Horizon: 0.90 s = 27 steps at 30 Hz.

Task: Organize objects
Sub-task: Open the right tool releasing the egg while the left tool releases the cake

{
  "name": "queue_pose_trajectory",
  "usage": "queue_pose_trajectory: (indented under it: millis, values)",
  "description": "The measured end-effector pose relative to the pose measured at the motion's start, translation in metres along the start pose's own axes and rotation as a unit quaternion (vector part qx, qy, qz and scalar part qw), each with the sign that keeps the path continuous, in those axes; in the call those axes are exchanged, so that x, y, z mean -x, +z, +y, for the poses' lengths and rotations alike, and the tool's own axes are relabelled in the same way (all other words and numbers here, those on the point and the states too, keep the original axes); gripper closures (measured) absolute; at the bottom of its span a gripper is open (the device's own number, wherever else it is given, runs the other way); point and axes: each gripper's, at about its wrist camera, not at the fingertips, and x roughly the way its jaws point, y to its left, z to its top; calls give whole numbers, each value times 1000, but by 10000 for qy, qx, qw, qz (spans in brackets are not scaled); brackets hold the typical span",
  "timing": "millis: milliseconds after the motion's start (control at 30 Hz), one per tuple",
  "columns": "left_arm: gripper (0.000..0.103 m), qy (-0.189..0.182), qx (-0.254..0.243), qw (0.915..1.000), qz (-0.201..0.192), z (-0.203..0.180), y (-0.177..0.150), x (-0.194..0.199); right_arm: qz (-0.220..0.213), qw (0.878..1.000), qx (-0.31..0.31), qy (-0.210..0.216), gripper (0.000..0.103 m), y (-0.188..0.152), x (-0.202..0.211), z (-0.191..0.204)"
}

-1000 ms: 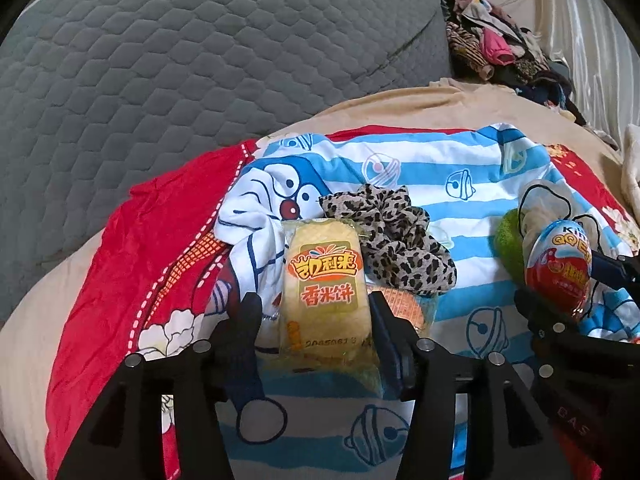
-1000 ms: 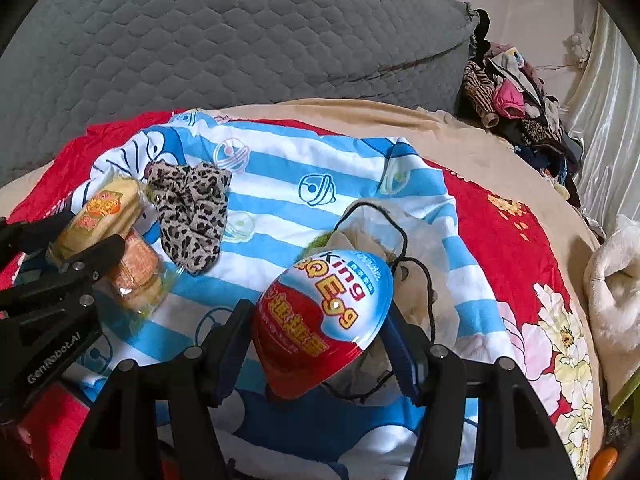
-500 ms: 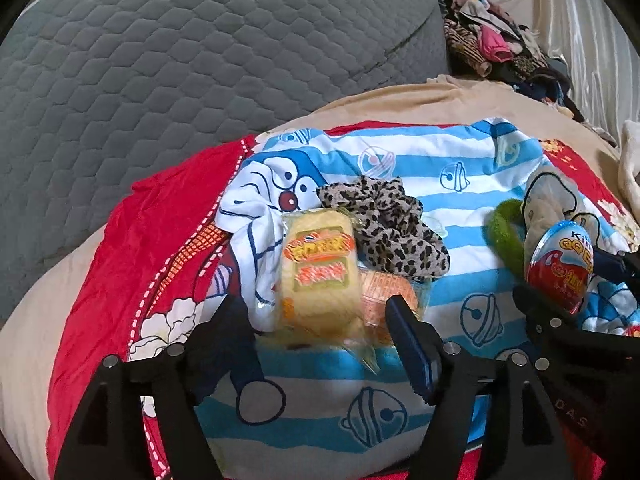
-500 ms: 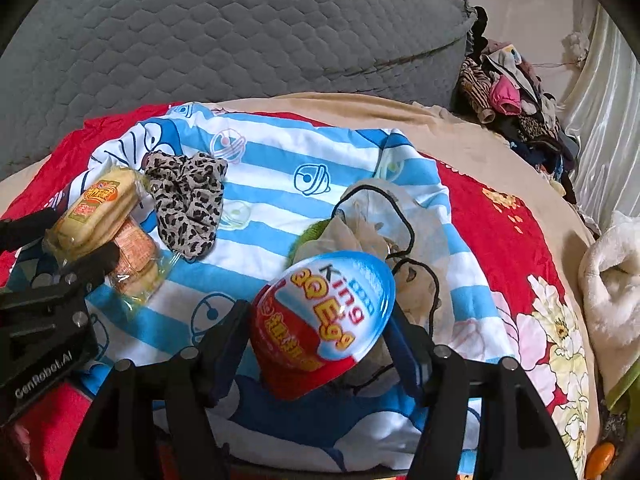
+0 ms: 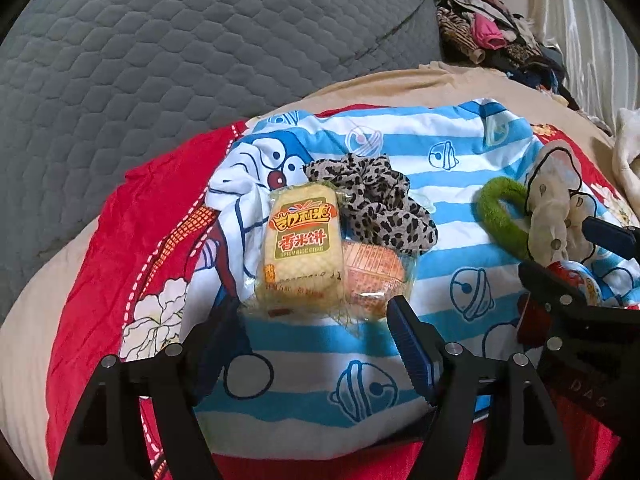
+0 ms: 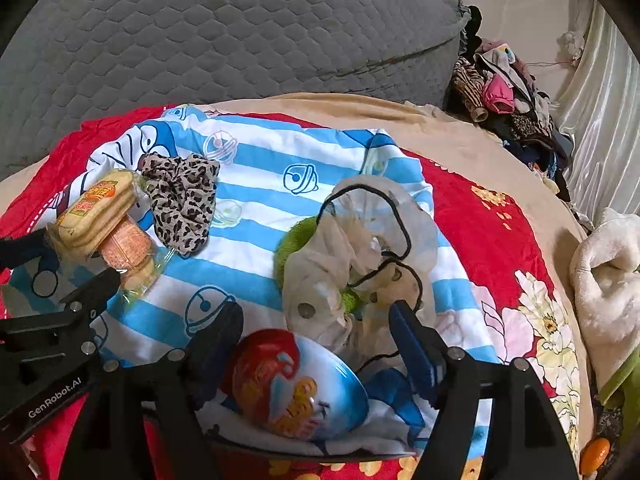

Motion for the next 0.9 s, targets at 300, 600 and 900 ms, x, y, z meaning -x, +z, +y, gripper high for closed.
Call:
queue_pose_trajectory:
  millis: [300, 600, 900]
  values:
    - [22, 43, -1, 10000, 78, 1, -4, 0, 23, 10000, 17, 1, 24, -3, 4, 0]
    - [21, -55, -8, 9998, 210, 1, -11, -1, 56, 10000, -8, 13, 22, -9, 8, -1]
    - [19, -115, -32, 9995, 289, 1, -14, 4, 24, 10000, 42, 46, 20, -12, 19, 2]
